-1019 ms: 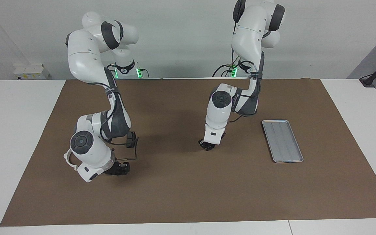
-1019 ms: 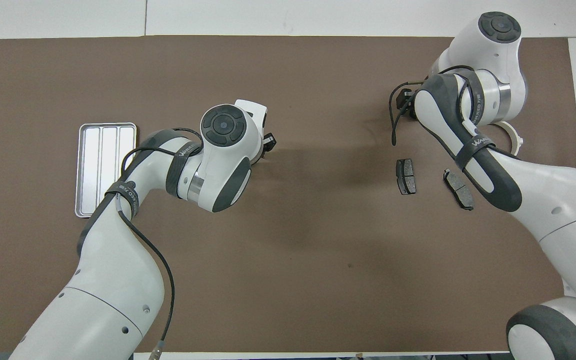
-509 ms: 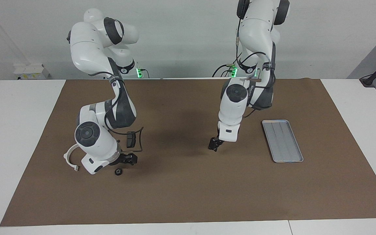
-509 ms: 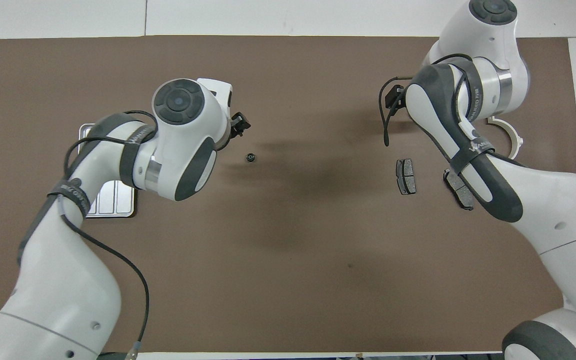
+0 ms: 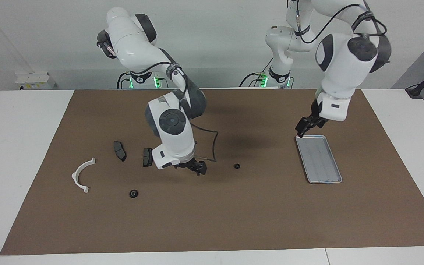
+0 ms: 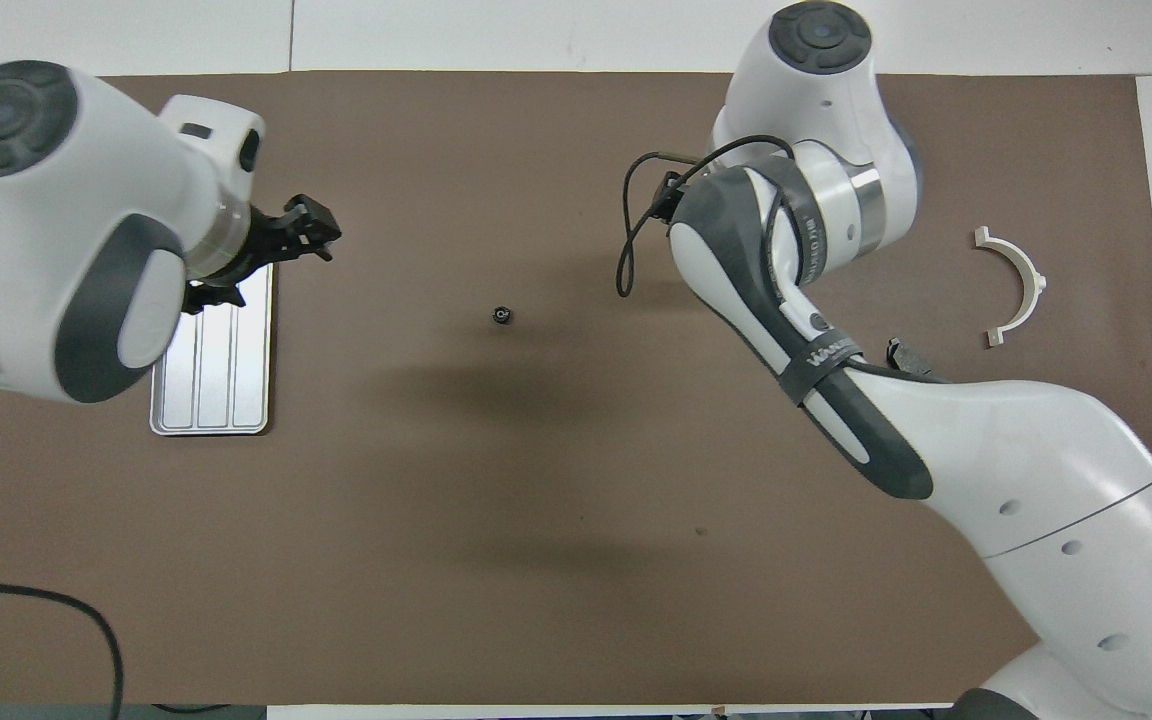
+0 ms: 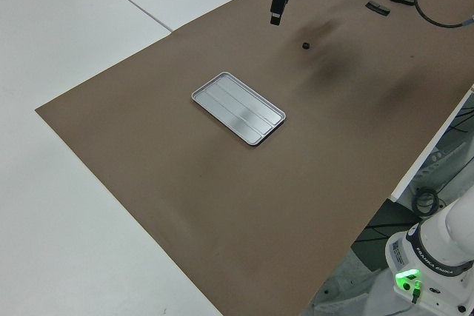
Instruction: Place bearing gear from tray to pile
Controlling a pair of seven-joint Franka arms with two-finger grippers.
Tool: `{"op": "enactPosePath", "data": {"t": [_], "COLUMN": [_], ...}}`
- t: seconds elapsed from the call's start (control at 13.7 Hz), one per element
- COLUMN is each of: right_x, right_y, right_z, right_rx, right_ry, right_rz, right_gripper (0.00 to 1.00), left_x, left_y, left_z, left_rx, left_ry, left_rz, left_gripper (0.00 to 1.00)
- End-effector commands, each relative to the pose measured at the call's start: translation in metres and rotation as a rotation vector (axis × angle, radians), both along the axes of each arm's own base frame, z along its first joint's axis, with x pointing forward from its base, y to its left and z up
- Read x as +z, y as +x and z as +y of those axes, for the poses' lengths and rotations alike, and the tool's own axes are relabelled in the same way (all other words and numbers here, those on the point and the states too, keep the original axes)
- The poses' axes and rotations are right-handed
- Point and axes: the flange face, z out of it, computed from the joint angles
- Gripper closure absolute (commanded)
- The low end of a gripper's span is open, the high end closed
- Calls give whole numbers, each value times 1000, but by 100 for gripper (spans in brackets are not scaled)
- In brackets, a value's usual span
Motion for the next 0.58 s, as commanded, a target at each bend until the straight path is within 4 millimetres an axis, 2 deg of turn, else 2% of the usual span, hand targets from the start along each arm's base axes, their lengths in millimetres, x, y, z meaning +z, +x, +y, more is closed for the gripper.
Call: {"op": "enactPosePath", "data": {"t": [0.0, 0.15, 0.22, 0.51], "right_x": [-12, -24, -28, -47], "right_y": [-10, -20, -29, -50], "right_z": [41, 53, 75, 119], "right_rx": [-70, -109, -115, -177], "right_ry": [30, 22, 33, 56], "right_rz": [-22, -11, -26, -52], "right_gripper": [0, 0, 0, 0], "left_x": [24, 24, 24, 23], "left_y": [-27, -29, -30, -34], "left_z": [41, 49, 52, 62], "left_rx": [-56, -93, -107, -149], "left_ry": [-7, -8, -8, -11], "left_rz": [41, 57, 64, 72], "left_gripper": [0, 0, 0, 0]}}
